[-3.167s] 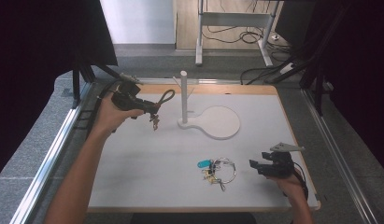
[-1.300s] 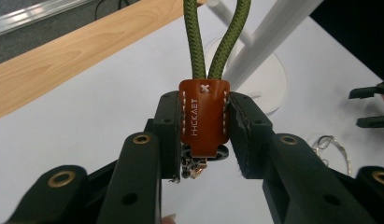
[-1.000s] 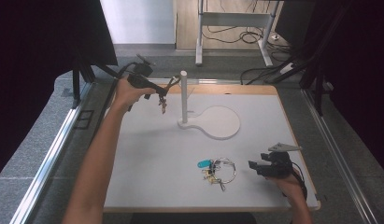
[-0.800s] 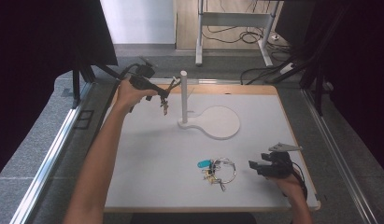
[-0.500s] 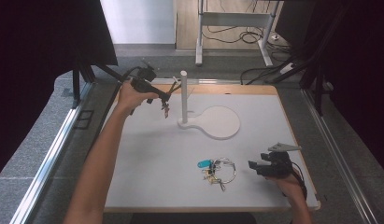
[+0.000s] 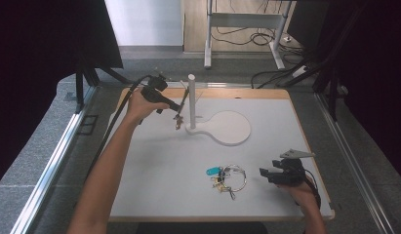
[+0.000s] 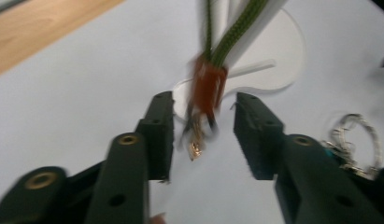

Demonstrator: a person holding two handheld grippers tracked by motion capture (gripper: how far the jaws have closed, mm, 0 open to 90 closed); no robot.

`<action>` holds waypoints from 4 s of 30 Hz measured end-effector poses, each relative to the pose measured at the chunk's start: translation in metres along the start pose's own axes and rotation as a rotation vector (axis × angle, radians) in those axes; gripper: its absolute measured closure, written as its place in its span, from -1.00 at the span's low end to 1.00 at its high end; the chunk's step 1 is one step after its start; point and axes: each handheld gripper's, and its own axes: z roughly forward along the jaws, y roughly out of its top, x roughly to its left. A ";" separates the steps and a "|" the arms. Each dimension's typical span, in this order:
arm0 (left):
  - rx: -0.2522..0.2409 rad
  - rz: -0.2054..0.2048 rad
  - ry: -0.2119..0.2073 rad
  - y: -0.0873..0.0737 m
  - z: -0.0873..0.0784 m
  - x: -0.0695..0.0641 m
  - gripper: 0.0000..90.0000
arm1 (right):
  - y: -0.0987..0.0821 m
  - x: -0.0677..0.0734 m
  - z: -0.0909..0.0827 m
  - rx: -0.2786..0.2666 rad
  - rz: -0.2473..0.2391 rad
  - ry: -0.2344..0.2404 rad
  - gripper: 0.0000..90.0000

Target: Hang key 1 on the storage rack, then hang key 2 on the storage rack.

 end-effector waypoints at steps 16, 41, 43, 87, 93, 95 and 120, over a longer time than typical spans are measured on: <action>-0.110 0.058 0.018 -0.054 -0.035 -0.033 0.01 | 0.002 0.001 -0.005 -0.013 -0.004 -0.002 -0.31; 0.012 0.151 0.049 -0.146 0.001 -0.073 -0.12 | 0.005 0.008 0.002 0.004 -0.045 0.021 -0.31; 0.023 0.155 0.052 -0.151 0.004 -0.073 -0.12 | 0.005 0.010 0.005 0.011 -0.055 0.021 -0.31; 0.030 0.092 0.064 -0.196 0.016 -0.062 -0.17 | 0.090 0.075 0.057 0.380 -0.481 0.131 0.22; 0.033 0.098 0.054 -0.197 0.016 -0.064 -0.17 | 0.091 0.079 0.069 0.423 -0.511 0.135 0.30; 0.033 0.099 0.050 -0.197 0.016 -0.064 -0.17 | 0.091 0.080 0.073 0.434 -0.526 0.137 0.32; 0.061 0.107 0.056 -0.201 0.022 -0.065 -0.18 | 0.099 0.083 0.075 0.515 -0.531 0.163 0.83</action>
